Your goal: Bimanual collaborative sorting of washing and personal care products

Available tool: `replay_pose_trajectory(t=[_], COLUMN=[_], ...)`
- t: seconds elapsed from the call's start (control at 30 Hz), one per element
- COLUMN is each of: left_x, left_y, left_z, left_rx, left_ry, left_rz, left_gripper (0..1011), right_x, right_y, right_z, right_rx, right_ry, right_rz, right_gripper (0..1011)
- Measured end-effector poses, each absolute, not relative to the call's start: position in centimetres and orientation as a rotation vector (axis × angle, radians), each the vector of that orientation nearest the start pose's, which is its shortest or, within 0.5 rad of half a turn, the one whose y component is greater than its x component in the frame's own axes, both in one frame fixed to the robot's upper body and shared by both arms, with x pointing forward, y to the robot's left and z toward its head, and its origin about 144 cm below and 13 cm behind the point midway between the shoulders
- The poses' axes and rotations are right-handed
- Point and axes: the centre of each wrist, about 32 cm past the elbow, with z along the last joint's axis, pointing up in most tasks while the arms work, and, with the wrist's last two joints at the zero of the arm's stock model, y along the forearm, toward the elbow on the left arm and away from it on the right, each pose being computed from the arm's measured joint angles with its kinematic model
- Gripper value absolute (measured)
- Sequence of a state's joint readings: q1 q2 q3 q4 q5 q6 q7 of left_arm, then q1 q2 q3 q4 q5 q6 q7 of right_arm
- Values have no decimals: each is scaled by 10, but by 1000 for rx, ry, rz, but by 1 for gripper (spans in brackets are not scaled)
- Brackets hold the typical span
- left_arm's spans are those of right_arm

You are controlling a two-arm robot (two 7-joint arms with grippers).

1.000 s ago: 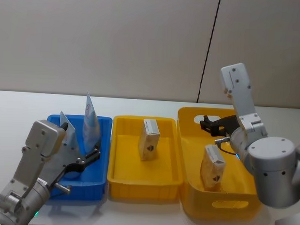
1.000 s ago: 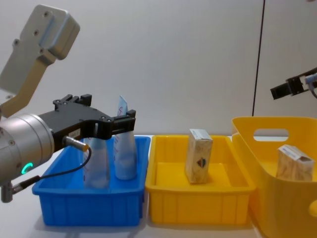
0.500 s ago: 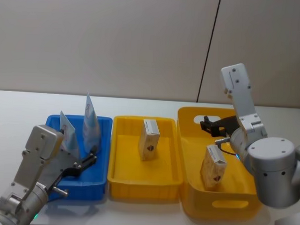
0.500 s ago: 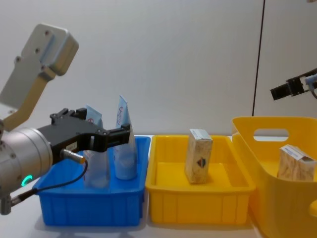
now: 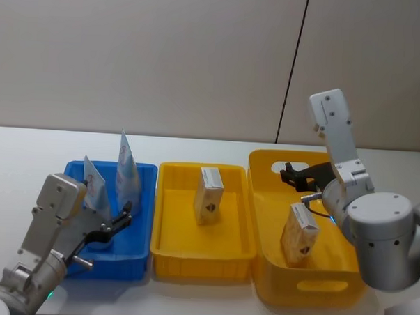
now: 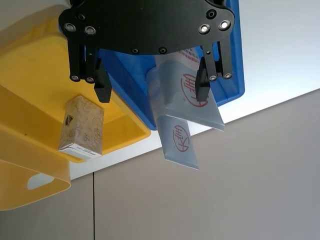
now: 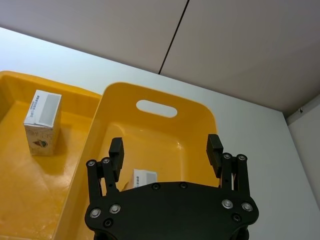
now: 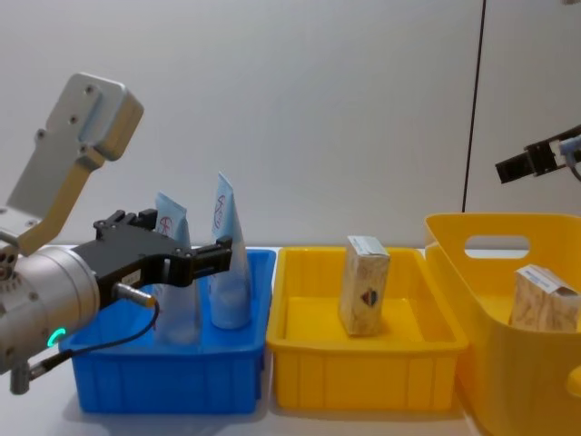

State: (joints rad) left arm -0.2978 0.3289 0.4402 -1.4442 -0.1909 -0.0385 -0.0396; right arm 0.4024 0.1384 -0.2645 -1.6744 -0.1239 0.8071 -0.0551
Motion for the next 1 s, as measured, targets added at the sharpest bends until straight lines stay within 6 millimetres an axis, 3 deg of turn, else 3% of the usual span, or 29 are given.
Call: replay_pose_trajectory(t=[1.0], left_x=[563], left_y=[234], left_z=[1168], left_rx=[139], left_ry=[-279], left_rz=[1109], left_gripper=[1001], right_x=[531], right_y=[-181], right_z=[1305], right_rx=[-510], right_ry=[-58], right_rz=[-1516], right_gripper=[1004])
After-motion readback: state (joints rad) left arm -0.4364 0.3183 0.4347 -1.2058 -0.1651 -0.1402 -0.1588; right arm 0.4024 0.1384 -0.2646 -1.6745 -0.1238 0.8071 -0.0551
